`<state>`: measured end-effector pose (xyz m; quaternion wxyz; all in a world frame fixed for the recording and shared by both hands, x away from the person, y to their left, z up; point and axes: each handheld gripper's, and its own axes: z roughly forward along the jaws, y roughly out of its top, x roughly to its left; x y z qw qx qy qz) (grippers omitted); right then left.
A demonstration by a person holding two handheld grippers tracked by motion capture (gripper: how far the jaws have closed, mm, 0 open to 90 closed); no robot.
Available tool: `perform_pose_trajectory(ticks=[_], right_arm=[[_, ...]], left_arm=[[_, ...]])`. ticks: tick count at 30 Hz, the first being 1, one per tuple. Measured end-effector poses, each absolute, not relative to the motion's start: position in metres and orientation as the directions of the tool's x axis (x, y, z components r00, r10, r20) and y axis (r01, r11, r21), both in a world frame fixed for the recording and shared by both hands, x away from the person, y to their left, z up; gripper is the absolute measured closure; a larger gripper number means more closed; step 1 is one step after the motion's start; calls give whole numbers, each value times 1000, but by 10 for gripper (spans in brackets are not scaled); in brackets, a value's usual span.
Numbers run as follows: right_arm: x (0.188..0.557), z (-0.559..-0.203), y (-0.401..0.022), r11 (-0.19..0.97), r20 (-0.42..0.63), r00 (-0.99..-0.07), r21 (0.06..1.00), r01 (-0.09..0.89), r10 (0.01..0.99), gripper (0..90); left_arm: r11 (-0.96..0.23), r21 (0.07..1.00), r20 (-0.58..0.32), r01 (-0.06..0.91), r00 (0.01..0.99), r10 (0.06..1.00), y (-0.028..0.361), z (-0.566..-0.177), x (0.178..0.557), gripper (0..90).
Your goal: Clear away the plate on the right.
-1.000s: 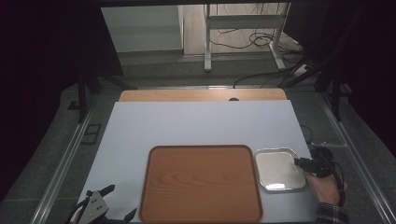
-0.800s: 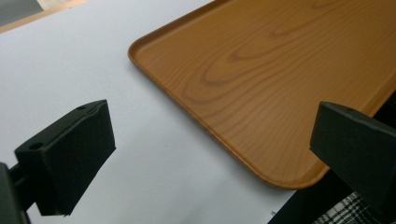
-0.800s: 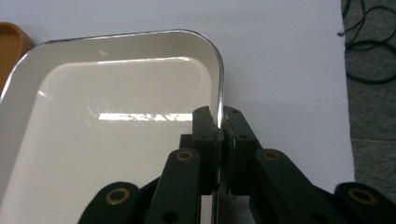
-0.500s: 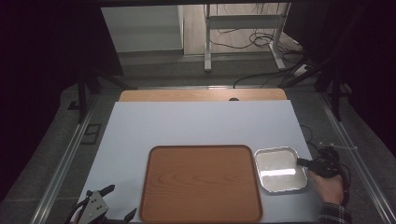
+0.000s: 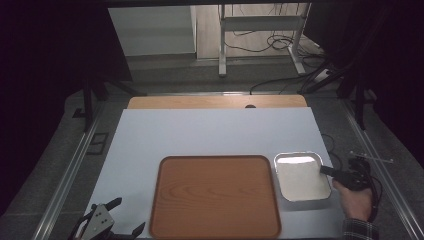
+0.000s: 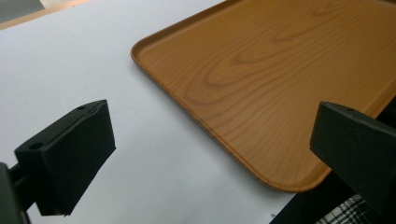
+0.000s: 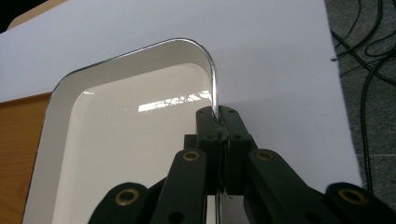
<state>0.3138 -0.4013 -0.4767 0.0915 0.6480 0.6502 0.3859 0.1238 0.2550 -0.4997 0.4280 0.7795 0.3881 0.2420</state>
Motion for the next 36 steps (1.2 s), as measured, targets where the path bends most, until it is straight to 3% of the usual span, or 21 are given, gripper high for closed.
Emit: perform_pose_trajectory(ticks=[36], right_arm=[[327, -476, -299, -13, 421, -304, 603, 798, 855, 884]], left_arm=[[-328, 853, 43, 405, 573, 818, 255, -500, 124, 0]])
